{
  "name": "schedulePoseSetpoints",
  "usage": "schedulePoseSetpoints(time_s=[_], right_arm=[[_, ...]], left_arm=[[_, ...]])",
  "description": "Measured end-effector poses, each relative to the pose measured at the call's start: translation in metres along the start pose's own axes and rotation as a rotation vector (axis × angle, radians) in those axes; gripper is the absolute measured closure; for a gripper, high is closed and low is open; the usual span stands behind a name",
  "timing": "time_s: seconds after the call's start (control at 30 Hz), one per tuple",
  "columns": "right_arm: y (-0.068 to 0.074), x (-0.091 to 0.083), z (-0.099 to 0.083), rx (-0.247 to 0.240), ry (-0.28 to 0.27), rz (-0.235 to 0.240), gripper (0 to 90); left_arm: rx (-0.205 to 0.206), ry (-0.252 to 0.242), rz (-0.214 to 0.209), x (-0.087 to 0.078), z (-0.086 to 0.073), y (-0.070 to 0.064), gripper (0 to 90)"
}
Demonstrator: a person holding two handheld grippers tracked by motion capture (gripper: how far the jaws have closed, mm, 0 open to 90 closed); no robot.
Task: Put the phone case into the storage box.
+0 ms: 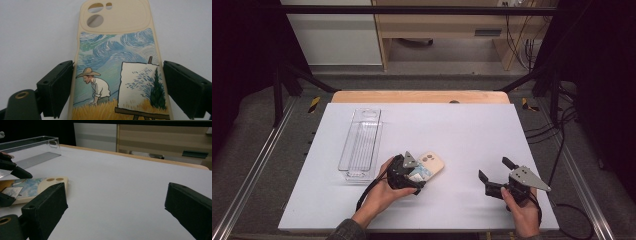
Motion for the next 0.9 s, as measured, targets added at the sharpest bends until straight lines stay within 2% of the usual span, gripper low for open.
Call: schedulePoseSetpoints(time_s=[0.2, 0.37, 0.4, 0.43, 0.5, 0.53, 0.67, 0.7, 0.73, 0.77, 0.8, 0.83, 0.87, 0.9], right_arm=[[0.001, 0.000, -0.001, 0.007, 0.004, 0.003, 3.9], [0.005, 0.001, -0.002, 0.038, 0.011, 0.024, 3.8], [0.007, 0.002, -0.002, 0.059, 0.009, 0.039, 3.8], [0.007, 0.002, -0.002, 0.059, 0.009, 0.039, 3.8], [0.011, 0.003, 0.001, 0.075, 0.007, 0.056, 3.7], [0.015, 0.004, 0.005, 0.100, -0.004, 0.078, 3.8], [0.022, 0.006, 0.015, 0.132, -0.009, 0.102, 5.1], [0.026, 0.008, 0.020, 0.139, -0.008, 0.114, 5.6], [0.032, 0.010, 0.026, 0.149, -0.004, 0.130, 5.9], [0.032, 0.010, 0.026, 0.149, -0.004, 0.130, 5.9], [0.039, 0.014, 0.033, 0.167, 0.002, 0.155, 6.4], [0.039, 0.014, 0.033, 0.167, 0.002, 0.155, 6.4], [0.048, 0.019, 0.042, 0.186, 0.014, 0.181, 7.4], [0.048, 0.019, 0.042, 0.186, 0.014, 0.181, 7.4]], left_arm=[[-0.004, -0.058, 0.020, -0.009, 0.010, 0.002, 11.8], [-0.016, -0.155, 0.048, -0.020, 0.022, 0.005, 11.8], [-0.015, -0.199, 0.060, -0.024, 0.028, 0.006, 11.8], [-0.015, -0.199, 0.060, -0.024, 0.028, 0.006, 11.7], [-0.019, -0.257, 0.070, -0.029, 0.035, 0.006, 11.7], [-0.024, -0.278, 0.074, -0.030, 0.037, 0.006, 11.7], [-0.045, -0.374, 0.097, -0.039, 0.046, 0.010, 11.7], [-0.047, -0.388, 0.099, -0.041, 0.047, 0.011, 11.8], [-0.049, -0.424, 0.104, -0.046, 0.050, 0.012, 11.7], [-0.049, -0.424, 0.104, -0.046, 0.050, 0.012, 11.7], [-0.050, -0.439, 0.107, -0.048, 0.051, 0.012, 11.7], [-0.057, -0.455, 0.108, -0.051, 0.052, 0.013, 11.7], [-0.064, -0.464, 0.106, -0.052, 0.052, 0.013, 11.7], [-0.059, -0.461, 0.109, -0.053, 0.052, 0.014, 11.7]])
Point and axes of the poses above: each handheld gripper's, and its own axes: x roughly forward along the jaws, z roughly out of its top, y roughly to its left, the point moved 9 cm from there along x, roughly forward along the jaws
